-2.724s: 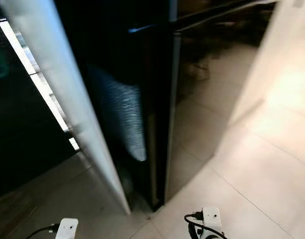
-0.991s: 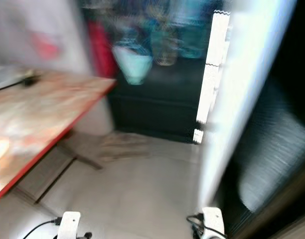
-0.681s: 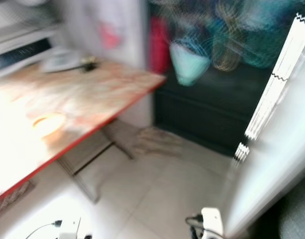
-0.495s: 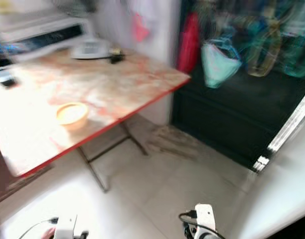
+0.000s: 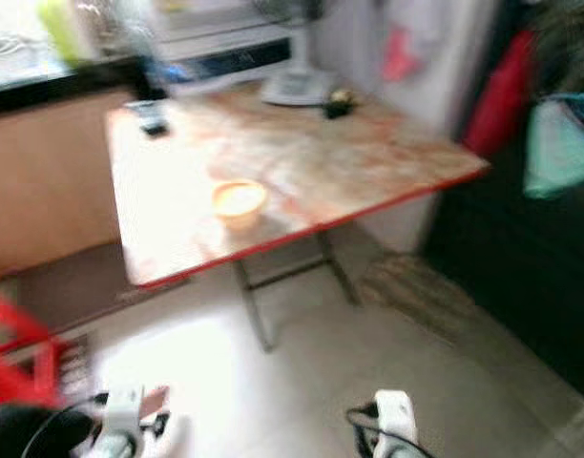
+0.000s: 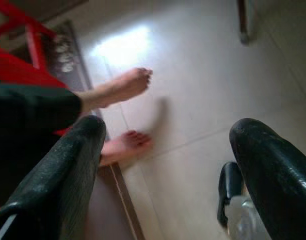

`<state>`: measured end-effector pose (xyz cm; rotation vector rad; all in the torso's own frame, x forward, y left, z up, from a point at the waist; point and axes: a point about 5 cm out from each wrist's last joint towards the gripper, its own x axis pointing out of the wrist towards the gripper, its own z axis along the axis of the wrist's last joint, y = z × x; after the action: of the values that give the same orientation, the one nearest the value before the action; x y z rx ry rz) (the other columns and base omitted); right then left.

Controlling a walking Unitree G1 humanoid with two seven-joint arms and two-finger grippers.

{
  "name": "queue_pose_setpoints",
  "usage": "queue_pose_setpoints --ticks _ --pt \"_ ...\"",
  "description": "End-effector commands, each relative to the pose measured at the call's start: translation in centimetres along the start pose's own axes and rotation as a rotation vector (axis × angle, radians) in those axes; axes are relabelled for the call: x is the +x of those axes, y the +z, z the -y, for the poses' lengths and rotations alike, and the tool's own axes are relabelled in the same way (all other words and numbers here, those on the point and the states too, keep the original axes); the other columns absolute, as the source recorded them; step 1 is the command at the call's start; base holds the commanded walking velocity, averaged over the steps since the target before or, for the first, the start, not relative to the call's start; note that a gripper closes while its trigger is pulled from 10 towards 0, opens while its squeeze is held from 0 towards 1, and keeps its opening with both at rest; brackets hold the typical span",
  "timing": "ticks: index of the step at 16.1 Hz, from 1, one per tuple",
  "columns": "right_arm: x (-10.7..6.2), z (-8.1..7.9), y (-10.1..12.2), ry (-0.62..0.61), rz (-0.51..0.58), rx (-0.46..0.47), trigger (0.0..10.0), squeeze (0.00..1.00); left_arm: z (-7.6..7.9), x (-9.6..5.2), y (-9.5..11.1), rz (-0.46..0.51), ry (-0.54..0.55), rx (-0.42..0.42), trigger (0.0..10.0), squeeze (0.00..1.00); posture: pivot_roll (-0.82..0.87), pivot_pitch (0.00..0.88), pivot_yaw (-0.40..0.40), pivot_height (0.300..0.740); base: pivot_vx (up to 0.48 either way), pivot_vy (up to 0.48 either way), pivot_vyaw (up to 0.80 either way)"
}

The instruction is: Restocking fridge

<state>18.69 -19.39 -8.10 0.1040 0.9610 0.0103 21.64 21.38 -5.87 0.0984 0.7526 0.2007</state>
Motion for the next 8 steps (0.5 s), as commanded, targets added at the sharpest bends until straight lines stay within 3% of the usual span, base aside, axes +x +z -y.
queue_pose_setpoints --ticks 1,2,3,4,5,8 --pt "0.0 -0.1 0.0 -0.007 0.009 0.020 10.0 0.00 -0.5 0.4 2.4 0.104 0.024 -0.037 10.0 0.00 -0.02 0.011 0.028 0.740 0.000 0.000 0.00" --pt "0.0 -0.1 0.0 -0.008 0.006 0.017 10.0 0.00 -0.5 0.5 3.5 0.154 0.026 -0.050 10.0 0.00 -0.01 0.018 0.028 0.740 0.000 0.000 0.00" --pt "0.0 -0.1 0.1 -0.008 0.006 0.015 10.0 0.00 -0.5 0.7 6.6 0.293 0.024 -0.062 10.0 0.00 -0.01 0.019 0.028 0.740 0.000 0.000 0.00" --pt "0.0 -0.1 0.1 -0.008 0.006 0.014 10.0 0.00 -0.5 0.6 7.5 0.335 0.024 -0.064 10.0 0.00 -0.01 0.019 0.028 0.740 0.000 0.000 0.00" --pt "0.0 -0.1 0.1 -0.009 0.008 0.013 10.0 0.00 -0.4 0.4 9.4 0.437 0.020 -0.071 10.0 0.00 -0.02 0.021 0.031 0.740 0.000 0.000 0.00" --pt "0.0 -0.1 0.2 -0.007 0.018 0.016 10.0 0.00 1.1 -0.7 12.2 0.636 -0.048 -0.007 10.0 0.00 -0.02 0.024 0.033 0.740 0.000 0.000 0.00"
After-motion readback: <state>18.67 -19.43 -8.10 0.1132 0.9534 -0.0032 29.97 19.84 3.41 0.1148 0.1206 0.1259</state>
